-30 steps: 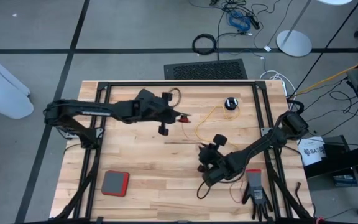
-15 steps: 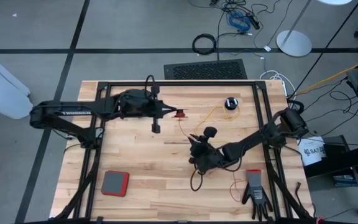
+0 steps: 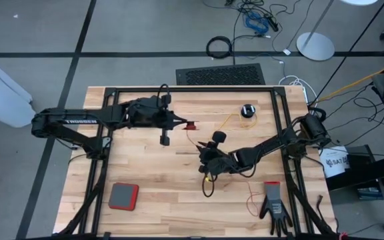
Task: Coil cords
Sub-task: Coil the red wire on the spool
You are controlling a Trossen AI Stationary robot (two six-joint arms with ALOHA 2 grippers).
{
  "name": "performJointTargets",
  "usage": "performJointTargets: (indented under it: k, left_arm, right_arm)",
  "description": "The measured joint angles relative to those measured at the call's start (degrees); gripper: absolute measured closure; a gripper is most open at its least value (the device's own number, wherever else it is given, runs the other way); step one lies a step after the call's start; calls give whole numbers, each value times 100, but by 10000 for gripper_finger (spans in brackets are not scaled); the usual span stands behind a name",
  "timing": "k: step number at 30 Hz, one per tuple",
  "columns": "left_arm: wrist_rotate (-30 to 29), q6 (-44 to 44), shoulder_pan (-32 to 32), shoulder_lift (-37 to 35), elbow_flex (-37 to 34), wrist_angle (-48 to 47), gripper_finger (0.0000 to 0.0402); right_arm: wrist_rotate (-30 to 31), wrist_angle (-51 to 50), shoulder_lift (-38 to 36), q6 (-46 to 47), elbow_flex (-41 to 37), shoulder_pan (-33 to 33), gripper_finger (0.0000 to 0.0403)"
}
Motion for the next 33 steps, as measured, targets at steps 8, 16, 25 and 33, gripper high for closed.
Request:
performJointTargets:
  k: [8, 16, 25, 33]
  left_arm:
    - [1, -61, 0, 0, 0, -55, 401]
    - [152, -94, -24, 0, -2, -350, 401]
    - [518, -54, -22, 0, -2, -1045, 401]
    - [466, 228, 2, 79, -322, -1246, 401]
  right_arm:
    - [-330, -25, -2, 44, 0, -80, 356]
    - [-463, -570, 0, 465, 0, -229, 401]
    - [-241, -1382, -333, 1211, 0, -258, 402]
    - [-77, -1641, -1236, 1204, 0, -242, 403]
